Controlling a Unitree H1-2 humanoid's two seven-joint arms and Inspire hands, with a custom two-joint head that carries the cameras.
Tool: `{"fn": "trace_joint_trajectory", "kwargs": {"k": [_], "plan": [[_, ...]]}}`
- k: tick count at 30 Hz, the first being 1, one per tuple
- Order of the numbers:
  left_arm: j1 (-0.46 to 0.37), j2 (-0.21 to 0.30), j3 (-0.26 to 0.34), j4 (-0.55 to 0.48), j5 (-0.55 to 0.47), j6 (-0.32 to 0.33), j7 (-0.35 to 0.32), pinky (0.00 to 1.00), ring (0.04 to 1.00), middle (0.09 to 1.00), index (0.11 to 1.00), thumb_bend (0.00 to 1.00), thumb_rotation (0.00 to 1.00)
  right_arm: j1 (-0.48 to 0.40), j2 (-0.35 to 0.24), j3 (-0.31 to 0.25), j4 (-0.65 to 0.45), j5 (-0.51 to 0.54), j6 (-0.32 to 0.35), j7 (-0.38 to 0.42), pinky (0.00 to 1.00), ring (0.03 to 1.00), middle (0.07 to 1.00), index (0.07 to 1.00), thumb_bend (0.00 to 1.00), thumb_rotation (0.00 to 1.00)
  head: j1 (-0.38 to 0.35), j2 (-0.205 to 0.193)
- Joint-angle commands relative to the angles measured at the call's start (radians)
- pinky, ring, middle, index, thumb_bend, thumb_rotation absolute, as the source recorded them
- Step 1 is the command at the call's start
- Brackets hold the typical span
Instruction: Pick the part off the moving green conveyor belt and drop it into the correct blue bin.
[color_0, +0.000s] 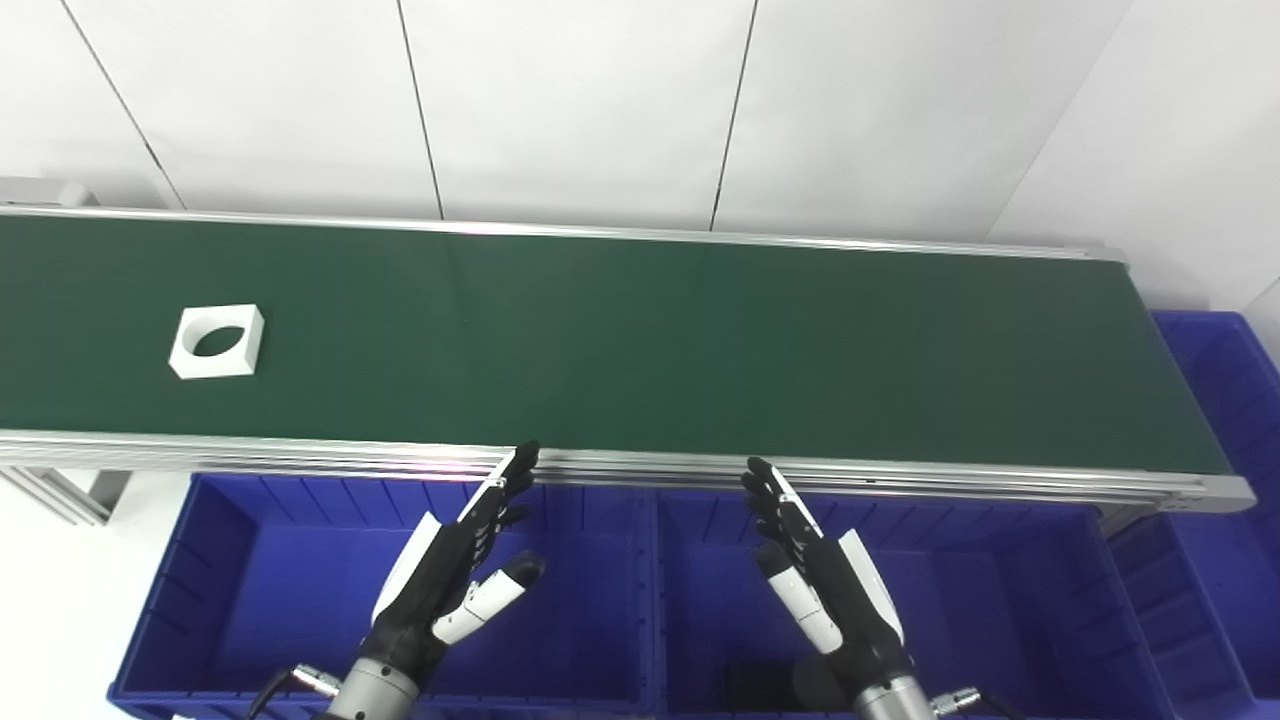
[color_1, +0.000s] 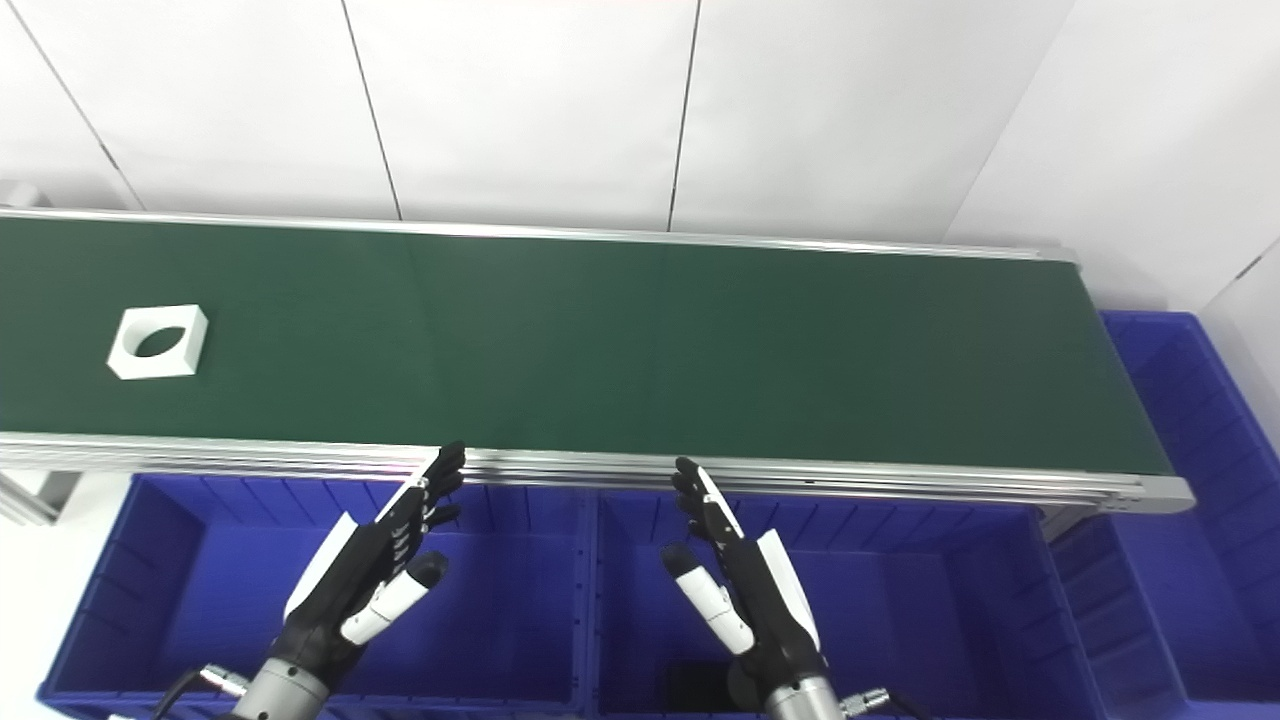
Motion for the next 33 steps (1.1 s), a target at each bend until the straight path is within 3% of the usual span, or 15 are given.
{"fn": "trace_joint_trajectory", "kwargs": {"k": [1, 8, 15, 33], "plan": [[-0.016, -0.001, 0.002, -0.010, -0.004, -0.048, 0.006, 0.92, 0.972, 0.986, 0.970, 0.69, 0.86, -0.008, 0.007, 0.000, -0.015, -0.002, -0.043, -0.012, 0.93, 0.944, 0.950, 0.980, 0.68, 1.00, -0.001, -0.001], [-0.022, 0.011, 0.008, 0.015, -0.018, -0.072, -0.002, 0.92, 0.980, 0.995, 0.974, 0.69, 0.86, -0.017, 0.018, 0.006, 0.006, -0.010, -0.051, -0.016, 0.94, 0.948, 0.949, 0.982, 0.70, 1.00, -0.020, -0.021], [-0.021, 0.008, 0.004, 0.036, -0.016, -0.092, -0.003, 0.92, 0.978, 0.992, 0.973, 0.71, 0.86, -0.008, 0.015, -0.001, -0.002, -0.006, -0.057, -0.014, 0.95, 0.959, 0.952, 0.989, 0.68, 1.00, 0.056, -0.025], [-0.007, -0.008, -0.007, 0.026, 0.003, -0.089, 0.010, 0.94, 0.988, 1.000, 0.971, 0.72, 0.87, -0.003, 0.003, -0.006, 0.000, 0.001, -0.066, -0.013, 0.93, 0.947, 0.949, 0.983, 0.67, 1.00, 0.084, -0.048]]}}
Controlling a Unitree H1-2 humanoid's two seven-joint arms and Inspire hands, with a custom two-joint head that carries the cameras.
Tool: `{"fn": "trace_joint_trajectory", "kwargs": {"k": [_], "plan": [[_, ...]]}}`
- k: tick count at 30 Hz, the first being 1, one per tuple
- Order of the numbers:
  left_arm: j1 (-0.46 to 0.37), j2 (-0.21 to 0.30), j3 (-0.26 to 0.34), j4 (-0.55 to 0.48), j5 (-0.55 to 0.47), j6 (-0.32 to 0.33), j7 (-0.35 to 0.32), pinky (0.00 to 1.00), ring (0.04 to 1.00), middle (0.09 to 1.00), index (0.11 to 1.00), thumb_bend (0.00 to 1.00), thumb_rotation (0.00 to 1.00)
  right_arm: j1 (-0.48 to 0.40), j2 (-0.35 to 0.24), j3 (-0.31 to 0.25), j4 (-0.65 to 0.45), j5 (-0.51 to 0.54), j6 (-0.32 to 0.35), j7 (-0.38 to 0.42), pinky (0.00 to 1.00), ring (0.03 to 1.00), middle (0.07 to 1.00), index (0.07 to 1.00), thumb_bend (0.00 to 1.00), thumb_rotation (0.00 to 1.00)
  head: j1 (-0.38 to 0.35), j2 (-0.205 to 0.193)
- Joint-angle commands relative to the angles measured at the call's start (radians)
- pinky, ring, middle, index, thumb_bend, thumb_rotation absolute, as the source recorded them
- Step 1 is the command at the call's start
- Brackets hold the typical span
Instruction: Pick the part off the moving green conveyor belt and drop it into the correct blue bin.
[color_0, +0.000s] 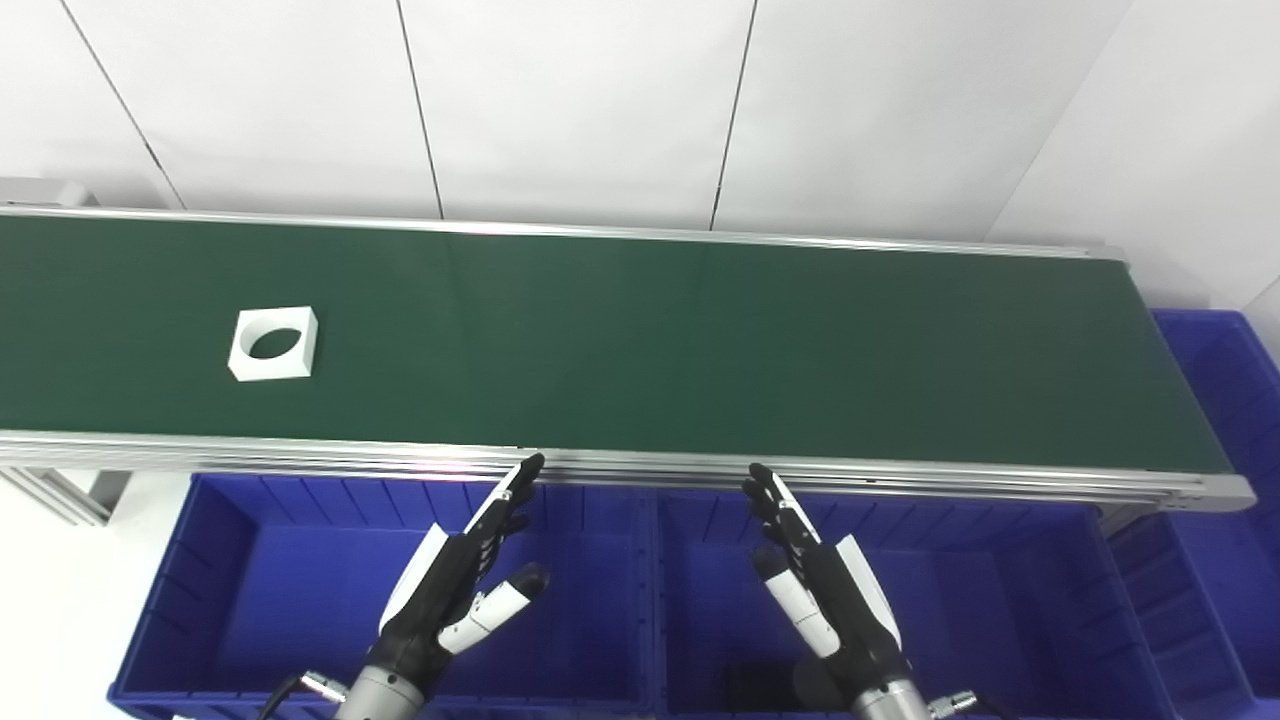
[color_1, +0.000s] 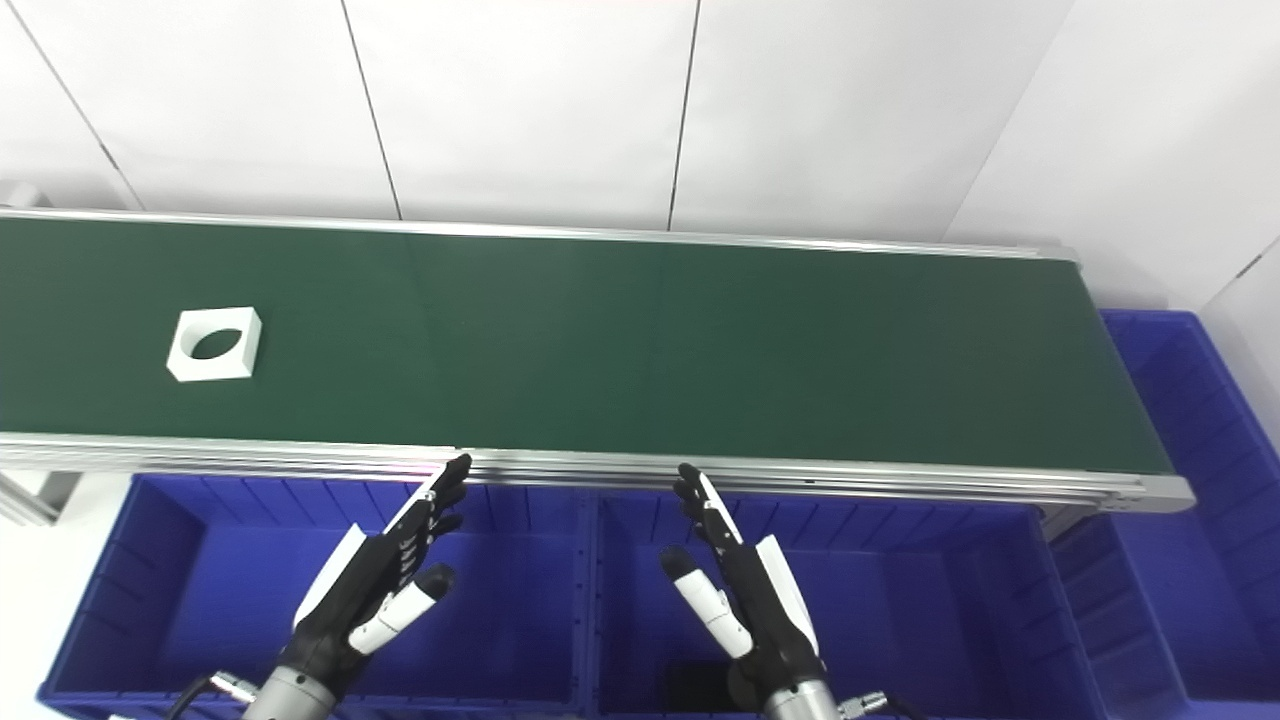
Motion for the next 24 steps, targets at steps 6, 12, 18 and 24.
{"fn": "trace_joint_trajectory", "kwargs": {"k": [6, 12, 18, 24], "plan": [[-0.013, -0.013, -0.002, -0.021, -0.013, -0.073, 0.011, 0.93, 0.986, 1.000, 0.971, 0.72, 0.86, -0.006, -0.005, -0.005, -0.004, 0.011, -0.082, -0.014, 0.94, 0.950, 0.951, 0.984, 0.67, 1.00, 0.019, -0.024], [-0.029, -0.008, 0.005, -0.043, -0.013, -0.110, 0.012, 0.93, 0.979, 0.995, 0.975, 0.70, 0.84, -0.011, -0.012, -0.007, 0.022, 0.017, -0.109, -0.013, 0.95, 0.957, 0.952, 0.985, 0.66, 1.00, 0.042, -0.051], [-0.088, 0.018, 0.036, -0.139, 0.004, -0.073, 0.005, 0.96, 0.985, 0.996, 0.983, 0.73, 0.78, -0.017, -0.013, -0.013, 0.047, 0.029, -0.131, -0.014, 0.95, 0.951, 0.948, 0.987, 0.65, 1.00, 0.077, -0.082], [-0.185, 0.054, 0.081, -0.212, 0.034, 0.018, -0.013, 0.99, 1.000, 1.000, 1.000, 0.72, 0.70, -0.023, -0.014, -0.019, 0.071, 0.042, -0.161, -0.012, 0.95, 0.952, 0.949, 0.990, 0.65, 1.00, 0.114, -0.105]]}}
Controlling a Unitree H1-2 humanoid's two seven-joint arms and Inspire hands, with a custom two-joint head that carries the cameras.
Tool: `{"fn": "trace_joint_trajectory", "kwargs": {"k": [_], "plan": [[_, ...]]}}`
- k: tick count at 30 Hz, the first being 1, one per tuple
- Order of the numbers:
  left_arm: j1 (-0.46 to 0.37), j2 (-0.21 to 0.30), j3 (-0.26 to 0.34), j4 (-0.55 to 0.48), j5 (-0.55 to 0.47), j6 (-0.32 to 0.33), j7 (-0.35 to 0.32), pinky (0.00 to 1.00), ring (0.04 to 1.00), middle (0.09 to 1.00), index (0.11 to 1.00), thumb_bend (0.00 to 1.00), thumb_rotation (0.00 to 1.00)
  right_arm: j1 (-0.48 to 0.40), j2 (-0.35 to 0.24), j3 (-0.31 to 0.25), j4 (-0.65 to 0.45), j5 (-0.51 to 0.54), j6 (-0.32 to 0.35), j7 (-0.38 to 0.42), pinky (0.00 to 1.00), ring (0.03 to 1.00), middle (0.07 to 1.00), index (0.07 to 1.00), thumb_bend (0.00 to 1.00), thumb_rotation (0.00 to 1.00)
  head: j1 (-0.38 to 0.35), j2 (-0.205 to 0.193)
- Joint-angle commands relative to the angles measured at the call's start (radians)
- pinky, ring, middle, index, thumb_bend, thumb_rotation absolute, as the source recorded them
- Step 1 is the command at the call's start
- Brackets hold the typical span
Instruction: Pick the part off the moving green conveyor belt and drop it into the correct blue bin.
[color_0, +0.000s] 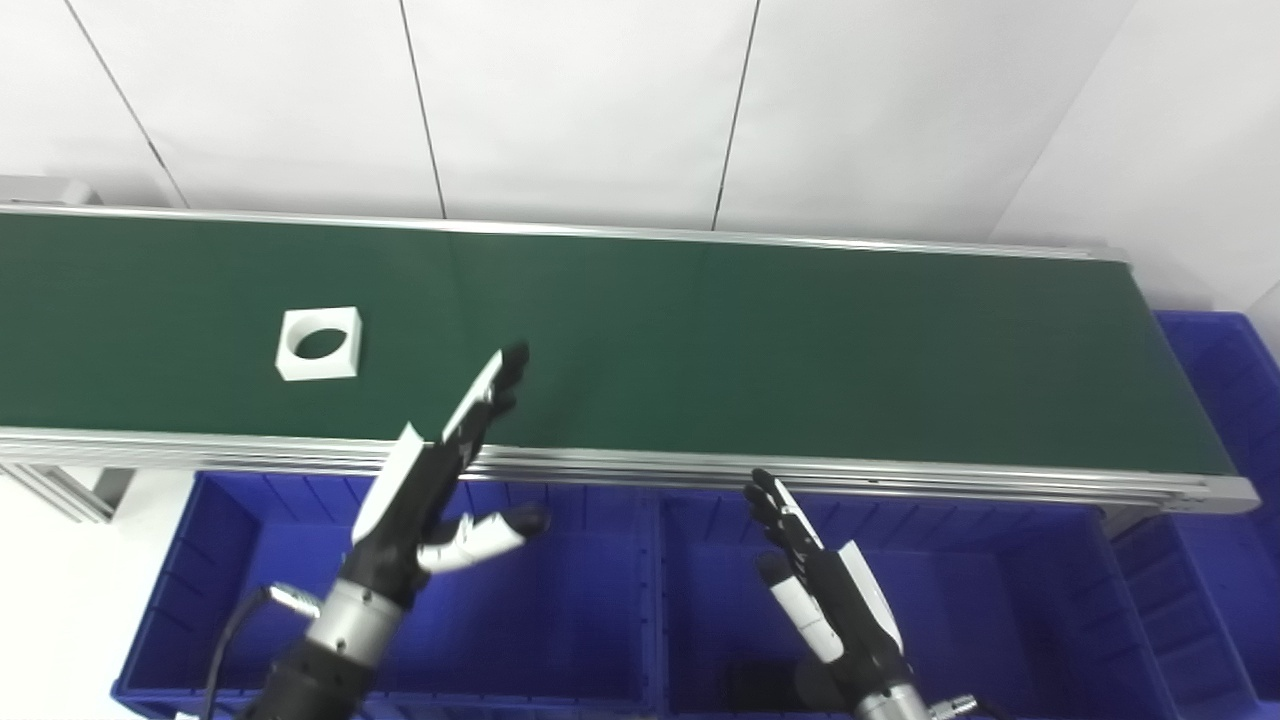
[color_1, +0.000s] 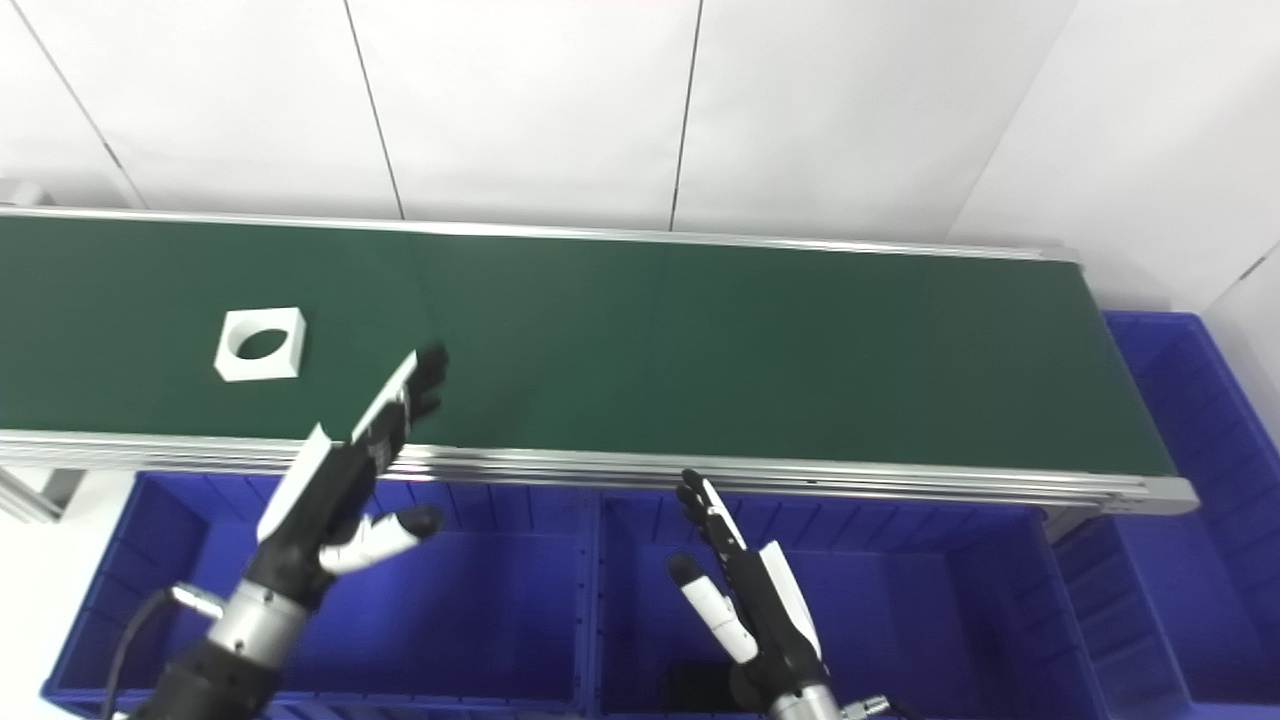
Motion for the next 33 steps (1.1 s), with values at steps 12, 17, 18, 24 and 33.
{"fn": "trace_joint_trajectory", "kwargs": {"k": [12, 17, 18, 24, 33], "plan": [[-0.163, 0.094, 0.064, 0.041, 0.092, 0.007, 0.006, 0.97, 1.000, 1.000, 1.000, 0.75, 0.57, -0.033, -0.001, -0.009, 0.044, 0.025, -0.117, -0.006, 0.96, 0.952, 0.949, 0.991, 0.65, 1.00, 0.046, -0.029], [-0.231, 0.120, 0.098, 0.115, 0.109, 0.018, 0.014, 0.96, 1.000, 1.000, 1.000, 0.77, 0.36, -0.046, 0.009, -0.008, 0.068, 0.029, -0.130, -0.012, 0.96, 0.945, 0.943, 0.987, 0.65, 1.00, 0.055, -0.036], [-0.248, 0.128, 0.106, 0.134, 0.108, 0.020, 0.013, 0.95, 1.000, 1.000, 1.000, 0.77, 0.32, -0.048, 0.011, -0.008, 0.070, 0.030, -0.130, -0.011, 0.95, 0.947, 0.947, 0.990, 0.65, 1.00, 0.055, -0.036], [-0.342, 0.182, 0.121, 0.232, 0.150, -0.008, 0.016, 0.89, 0.990, 1.000, 0.996, 0.79, 0.28, -0.058, 0.021, -0.007, 0.077, 0.040, -0.134, -0.009, 0.96, 0.948, 0.951, 0.995, 0.64, 1.00, 0.067, -0.031], [-0.463, 0.240, 0.092, 0.336, 0.240, 0.067, -0.011, 0.90, 0.981, 1.000, 0.966, 0.83, 0.19, -0.063, 0.018, -0.006, 0.072, 0.044, -0.144, -0.004, 0.98, 0.954, 0.951, 0.999, 0.65, 1.00, 0.081, -0.019]]}}
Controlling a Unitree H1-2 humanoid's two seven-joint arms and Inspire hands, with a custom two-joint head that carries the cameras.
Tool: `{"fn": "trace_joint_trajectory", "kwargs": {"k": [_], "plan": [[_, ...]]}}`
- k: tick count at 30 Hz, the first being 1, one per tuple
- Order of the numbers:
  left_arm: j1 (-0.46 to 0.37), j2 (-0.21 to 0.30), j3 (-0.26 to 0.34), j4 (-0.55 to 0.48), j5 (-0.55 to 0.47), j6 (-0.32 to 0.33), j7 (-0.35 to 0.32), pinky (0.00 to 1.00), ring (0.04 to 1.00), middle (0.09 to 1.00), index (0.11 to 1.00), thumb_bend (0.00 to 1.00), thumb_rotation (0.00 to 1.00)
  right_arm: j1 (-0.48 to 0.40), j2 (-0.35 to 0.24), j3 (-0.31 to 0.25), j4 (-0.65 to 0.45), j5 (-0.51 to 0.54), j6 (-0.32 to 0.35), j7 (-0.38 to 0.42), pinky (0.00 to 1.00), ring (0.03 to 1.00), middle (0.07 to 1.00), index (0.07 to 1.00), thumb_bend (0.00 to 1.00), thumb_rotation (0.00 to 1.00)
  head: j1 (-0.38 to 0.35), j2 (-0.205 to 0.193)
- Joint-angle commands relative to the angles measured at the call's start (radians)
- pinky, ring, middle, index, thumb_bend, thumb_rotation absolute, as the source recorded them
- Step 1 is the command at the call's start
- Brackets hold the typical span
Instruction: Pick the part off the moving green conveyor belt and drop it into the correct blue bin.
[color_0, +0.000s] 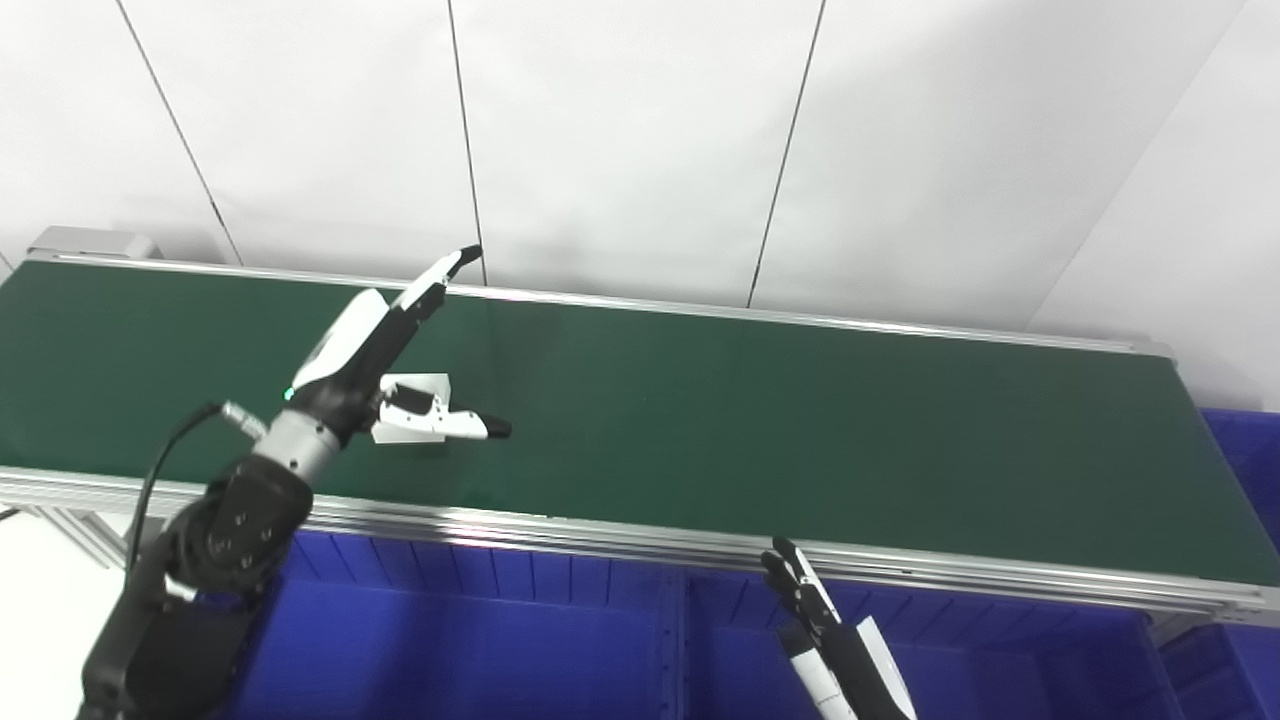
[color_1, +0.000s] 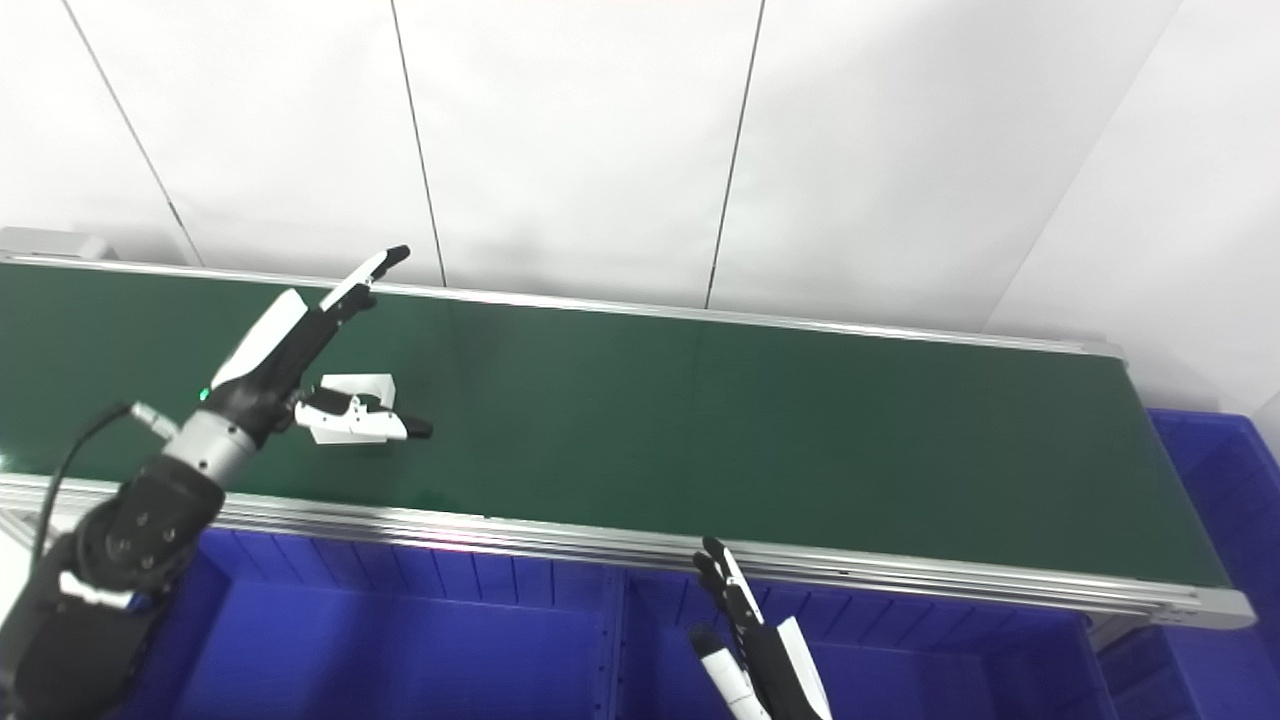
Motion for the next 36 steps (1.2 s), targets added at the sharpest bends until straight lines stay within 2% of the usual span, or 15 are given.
{"fn": "trace_joint_trajectory", "kwargs": {"k": [1, 7, 11, 14, 20, 25, 36], "plan": [[-0.052, 0.028, -0.005, 0.016, 0.025, 0.010, 0.006, 0.90, 0.981, 1.000, 0.965, 0.83, 0.19, -0.012, 0.005, -0.003, -0.026, 0.013, -0.070, -0.006, 0.98, 0.954, 0.950, 0.999, 0.65, 1.00, 0.004, 0.006], [-0.105, 0.051, -0.043, 0.109, 0.085, -0.004, 0.017, 0.88, 0.965, 0.984, 0.949, 0.84, 0.16, -0.005, -0.001, -0.009, -0.035, 0.025, -0.073, -0.004, 0.97, 0.948, 0.942, 1.000, 0.66, 1.00, 0.011, 0.020], [-0.138, 0.058, -0.083, 0.153, 0.140, 0.022, 0.002, 0.86, 0.954, 0.989, 0.948, 0.84, 0.15, 0.000, -0.006, -0.014, -0.038, 0.035, -0.081, -0.001, 0.98, 0.946, 0.938, 0.999, 0.65, 1.00, 0.024, 0.027], [-0.154, 0.061, -0.110, 0.173, 0.178, 0.050, -0.009, 0.89, 0.969, 0.996, 0.951, 0.85, 0.17, 0.002, -0.009, -0.016, -0.042, 0.044, -0.083, 0.003, 0.98, 0.945, 0.938, 1.000, 0.64, 1.00, 0.031, 0.032], [-0.186, 0.065, -0.167, 0.246, 0.230, 0.042, -0.016, 1.00, 1.000, 1.000, 0.960, 0.90, 0.20, 0.007, -0.011, -0.018, -0.056, 0.061, -0.068, 0.012, 0.97, 0.945, 0.936, 1.000, 0.65, 1.00, 0.046, 0.042], [-0.202, 0.061, -0.210, 0.316, 0.241, 0.015, -0.005, 1.00, 1.000, 1.000, 0.965, 0.92, 0.21, 0.009, -0.012, -0.020, -0.061, 0.070, -0.076, 0.016, 0.97, 0.945, 0.935, 1.000, 0.63, 0.99, 0.053, 0.046], [-0.229, 0.020, -0.283, 0.408, 0.299, 0.042, 0.023, 1.00, 1.000, 1.000, 0.966, 0.93, 0.18, 0.015, -0.019, -0.032, -0.075, 0.088, -0.076, 0.024, 0.97, 0.941, 0.933, 1.000, 0.64, 1.00, 0.087, 0.051]]}}
